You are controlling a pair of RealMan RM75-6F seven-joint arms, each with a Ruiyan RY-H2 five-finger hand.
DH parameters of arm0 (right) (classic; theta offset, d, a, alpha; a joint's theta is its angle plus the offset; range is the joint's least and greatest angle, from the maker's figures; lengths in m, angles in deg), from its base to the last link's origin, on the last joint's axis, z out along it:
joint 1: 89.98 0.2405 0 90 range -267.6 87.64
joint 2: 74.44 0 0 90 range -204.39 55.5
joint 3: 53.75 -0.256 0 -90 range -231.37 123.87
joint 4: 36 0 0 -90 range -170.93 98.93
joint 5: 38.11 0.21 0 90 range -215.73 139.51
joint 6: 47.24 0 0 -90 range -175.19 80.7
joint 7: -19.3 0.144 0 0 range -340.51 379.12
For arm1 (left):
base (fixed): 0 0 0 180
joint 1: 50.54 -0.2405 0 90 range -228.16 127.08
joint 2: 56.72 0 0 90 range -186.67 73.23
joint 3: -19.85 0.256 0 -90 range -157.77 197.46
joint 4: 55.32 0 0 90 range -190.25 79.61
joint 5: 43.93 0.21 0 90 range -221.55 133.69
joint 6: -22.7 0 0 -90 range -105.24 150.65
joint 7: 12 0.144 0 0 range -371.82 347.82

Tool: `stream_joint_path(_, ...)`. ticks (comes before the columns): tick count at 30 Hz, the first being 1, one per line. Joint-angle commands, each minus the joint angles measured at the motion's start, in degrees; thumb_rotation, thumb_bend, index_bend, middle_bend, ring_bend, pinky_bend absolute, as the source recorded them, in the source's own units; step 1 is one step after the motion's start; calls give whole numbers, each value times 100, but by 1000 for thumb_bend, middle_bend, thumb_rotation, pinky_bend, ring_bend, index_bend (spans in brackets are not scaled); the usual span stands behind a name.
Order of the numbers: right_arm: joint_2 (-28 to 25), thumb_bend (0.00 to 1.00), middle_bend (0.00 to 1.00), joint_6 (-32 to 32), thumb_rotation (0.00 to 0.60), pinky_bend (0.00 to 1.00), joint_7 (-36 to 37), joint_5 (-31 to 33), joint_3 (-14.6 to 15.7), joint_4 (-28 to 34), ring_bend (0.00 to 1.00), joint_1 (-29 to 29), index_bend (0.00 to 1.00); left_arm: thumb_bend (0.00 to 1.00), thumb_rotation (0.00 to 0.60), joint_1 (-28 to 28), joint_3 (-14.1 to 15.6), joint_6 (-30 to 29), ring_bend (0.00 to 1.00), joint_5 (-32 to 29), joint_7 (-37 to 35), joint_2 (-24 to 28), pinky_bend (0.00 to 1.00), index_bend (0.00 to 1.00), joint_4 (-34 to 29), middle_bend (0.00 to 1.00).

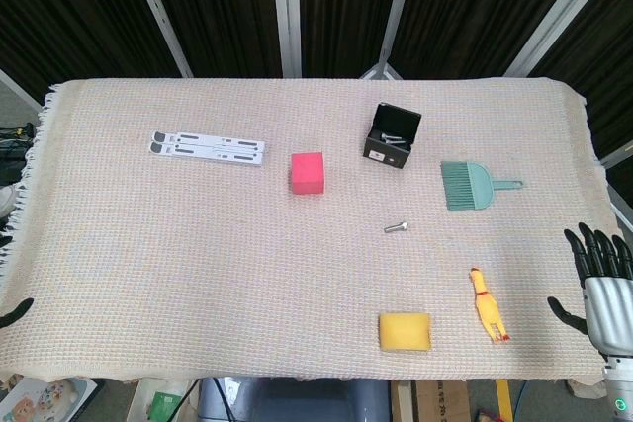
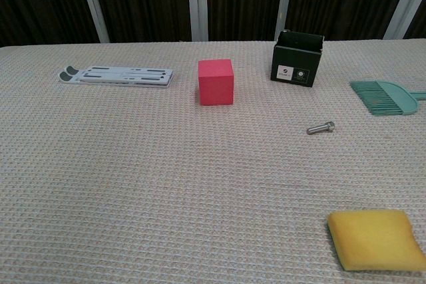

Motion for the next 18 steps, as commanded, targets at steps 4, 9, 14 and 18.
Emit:
stream_joint_path(4,39,179,27,50,600,0,-52,6,4,-10,0,28,22,202,600,44,-35,42,0,-23,10,-21,41,194,28,4)
stream_joint_path(9,29,179,27,100,600,0,-102,-34,62,3,0,29,31,203,600,67,-8,69,0,29,79,-58,41,194,11,4)
stream_joint_path(14,2,178,27,33,600,0,-55,-68,56,36,0,6,44,202,600,52,14,59,0,37,158,-64,41,194,-2,4)
stream_joint_path(18,11,179,27,83,600,0,17,-26,41,0,0,27,55,202,600,51,-38,62,0,-73,143,-56,41,194,-23,4)
